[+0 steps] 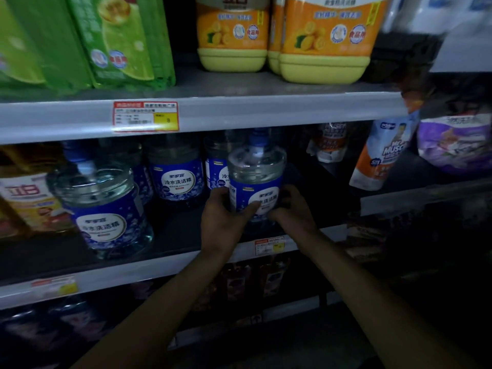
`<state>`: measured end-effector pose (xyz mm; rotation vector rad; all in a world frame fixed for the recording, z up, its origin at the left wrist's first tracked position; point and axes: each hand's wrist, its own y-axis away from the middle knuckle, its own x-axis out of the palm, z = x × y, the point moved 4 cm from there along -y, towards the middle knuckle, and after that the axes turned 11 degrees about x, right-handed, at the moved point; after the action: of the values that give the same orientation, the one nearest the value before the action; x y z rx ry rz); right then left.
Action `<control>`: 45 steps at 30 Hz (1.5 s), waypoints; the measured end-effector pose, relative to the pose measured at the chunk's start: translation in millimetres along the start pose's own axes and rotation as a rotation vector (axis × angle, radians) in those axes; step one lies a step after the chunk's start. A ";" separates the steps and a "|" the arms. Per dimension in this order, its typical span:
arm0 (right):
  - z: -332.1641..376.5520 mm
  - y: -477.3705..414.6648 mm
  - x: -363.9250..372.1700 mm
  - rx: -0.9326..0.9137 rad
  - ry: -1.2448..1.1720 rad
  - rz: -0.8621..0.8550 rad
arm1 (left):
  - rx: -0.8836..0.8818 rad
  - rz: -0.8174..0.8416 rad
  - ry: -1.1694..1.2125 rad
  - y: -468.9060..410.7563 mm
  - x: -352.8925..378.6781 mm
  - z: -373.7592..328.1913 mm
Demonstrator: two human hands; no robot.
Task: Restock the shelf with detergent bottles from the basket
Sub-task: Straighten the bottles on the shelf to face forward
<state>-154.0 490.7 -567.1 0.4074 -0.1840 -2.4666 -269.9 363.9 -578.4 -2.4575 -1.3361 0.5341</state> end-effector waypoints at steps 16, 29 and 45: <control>1.5 25.6 47.4 -0.111 -0.015 0.117 | 0.075 -0.078 -0.218 22.6 -62.3 -2.3; -11.0 12.6 -2.1 0.045 -0.117 0.028 | 0.144 0.081 -0.358 48.8 -23.2 -50.2; -29.8 -76.2 -39.6 0.111 -0.310 -0.030 | 0.066 0.094 -0.154 12.6 72.1 -24.9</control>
<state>-156.9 574.3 -602.7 0.0708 -0.4472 -2.5452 -213.2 416.4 -574.6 -2.4773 -1.2410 0.7926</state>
